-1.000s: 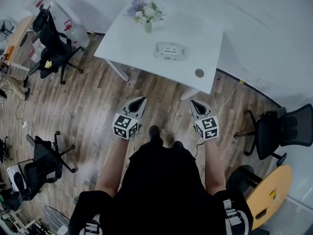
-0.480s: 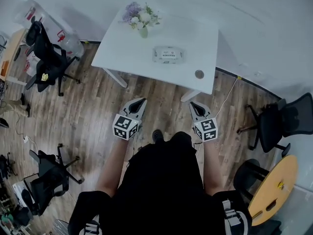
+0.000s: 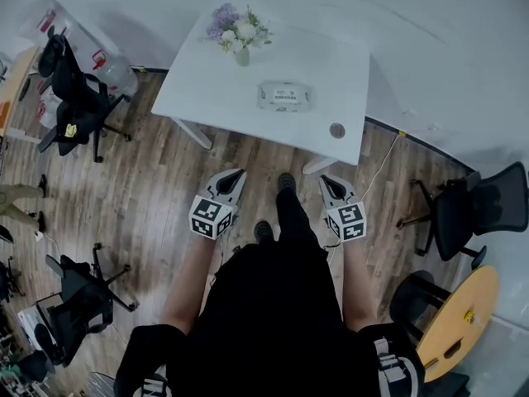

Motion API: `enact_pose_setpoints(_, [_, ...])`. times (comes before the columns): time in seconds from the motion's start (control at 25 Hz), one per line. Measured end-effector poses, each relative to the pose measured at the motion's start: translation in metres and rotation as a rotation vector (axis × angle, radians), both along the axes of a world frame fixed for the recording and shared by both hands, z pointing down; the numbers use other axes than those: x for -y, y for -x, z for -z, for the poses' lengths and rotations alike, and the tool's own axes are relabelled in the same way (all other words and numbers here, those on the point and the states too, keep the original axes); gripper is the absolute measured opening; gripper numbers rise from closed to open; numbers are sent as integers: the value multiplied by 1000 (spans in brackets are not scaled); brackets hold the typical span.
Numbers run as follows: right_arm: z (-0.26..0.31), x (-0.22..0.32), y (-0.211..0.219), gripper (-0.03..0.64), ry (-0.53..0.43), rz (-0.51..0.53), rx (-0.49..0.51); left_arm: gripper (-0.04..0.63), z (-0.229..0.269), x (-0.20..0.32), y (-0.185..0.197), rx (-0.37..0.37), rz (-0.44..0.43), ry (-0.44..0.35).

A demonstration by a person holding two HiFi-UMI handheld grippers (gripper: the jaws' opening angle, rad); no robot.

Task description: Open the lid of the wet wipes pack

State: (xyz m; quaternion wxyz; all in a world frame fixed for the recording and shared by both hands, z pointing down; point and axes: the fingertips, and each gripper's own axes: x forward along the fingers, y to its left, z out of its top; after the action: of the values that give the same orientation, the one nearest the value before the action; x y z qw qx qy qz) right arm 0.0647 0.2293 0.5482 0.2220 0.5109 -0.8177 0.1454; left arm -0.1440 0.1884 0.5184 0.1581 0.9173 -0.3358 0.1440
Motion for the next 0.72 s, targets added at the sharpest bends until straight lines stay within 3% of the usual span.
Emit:
enact_pose_setpoints(0.28, [1, 56, 1, 17, -6, 47, -5, 21, -3, 43, 3, 2, 36, 18])
enact_pose_setpoints(0.72, [-3, 165, -14, 17, 8, 142, -16, 21, -18, 126, -26, 22, 76, 67])
